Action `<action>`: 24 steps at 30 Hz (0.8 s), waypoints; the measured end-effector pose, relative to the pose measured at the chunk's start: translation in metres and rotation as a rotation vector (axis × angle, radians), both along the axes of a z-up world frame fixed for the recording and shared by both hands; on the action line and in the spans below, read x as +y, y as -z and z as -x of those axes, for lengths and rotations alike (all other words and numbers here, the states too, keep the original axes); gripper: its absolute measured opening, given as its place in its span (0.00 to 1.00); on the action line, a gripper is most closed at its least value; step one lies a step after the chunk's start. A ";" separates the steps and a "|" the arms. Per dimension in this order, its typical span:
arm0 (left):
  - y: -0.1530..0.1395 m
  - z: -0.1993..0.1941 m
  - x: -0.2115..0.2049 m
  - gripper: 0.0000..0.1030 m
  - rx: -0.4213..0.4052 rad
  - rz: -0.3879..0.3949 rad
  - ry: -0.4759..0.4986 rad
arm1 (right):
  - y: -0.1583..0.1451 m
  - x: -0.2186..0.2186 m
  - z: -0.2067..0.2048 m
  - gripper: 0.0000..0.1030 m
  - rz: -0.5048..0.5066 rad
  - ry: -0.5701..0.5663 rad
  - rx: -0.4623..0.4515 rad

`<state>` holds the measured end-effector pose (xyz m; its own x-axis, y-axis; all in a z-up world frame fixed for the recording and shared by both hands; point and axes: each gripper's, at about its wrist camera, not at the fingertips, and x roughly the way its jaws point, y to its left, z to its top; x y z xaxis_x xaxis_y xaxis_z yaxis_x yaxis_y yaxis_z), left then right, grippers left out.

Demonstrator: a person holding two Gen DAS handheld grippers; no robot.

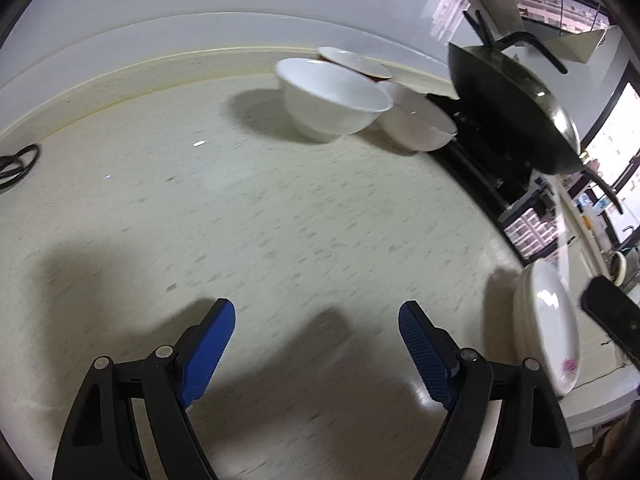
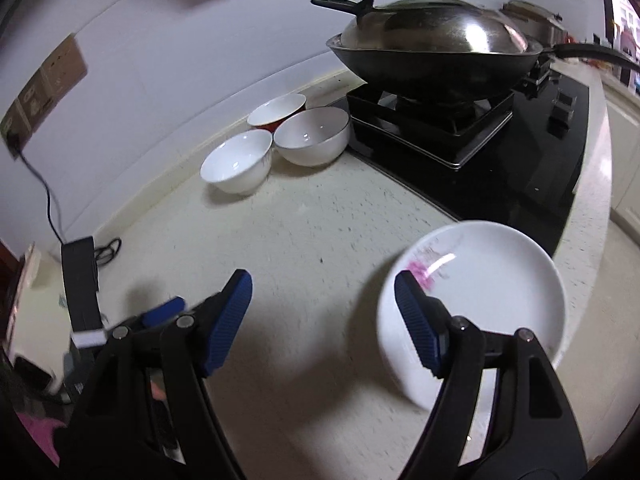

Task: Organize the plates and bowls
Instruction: 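Move both tools toward the white bowls by the wall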

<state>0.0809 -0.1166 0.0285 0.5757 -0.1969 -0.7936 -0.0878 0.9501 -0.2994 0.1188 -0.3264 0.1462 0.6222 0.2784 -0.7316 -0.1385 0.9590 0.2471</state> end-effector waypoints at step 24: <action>-0.017 -0.150 -0.037 0.82 0.004 0.343 -0.098 | 0.009 -0.021 -0.122 0.67 -0.216 0.198 0.058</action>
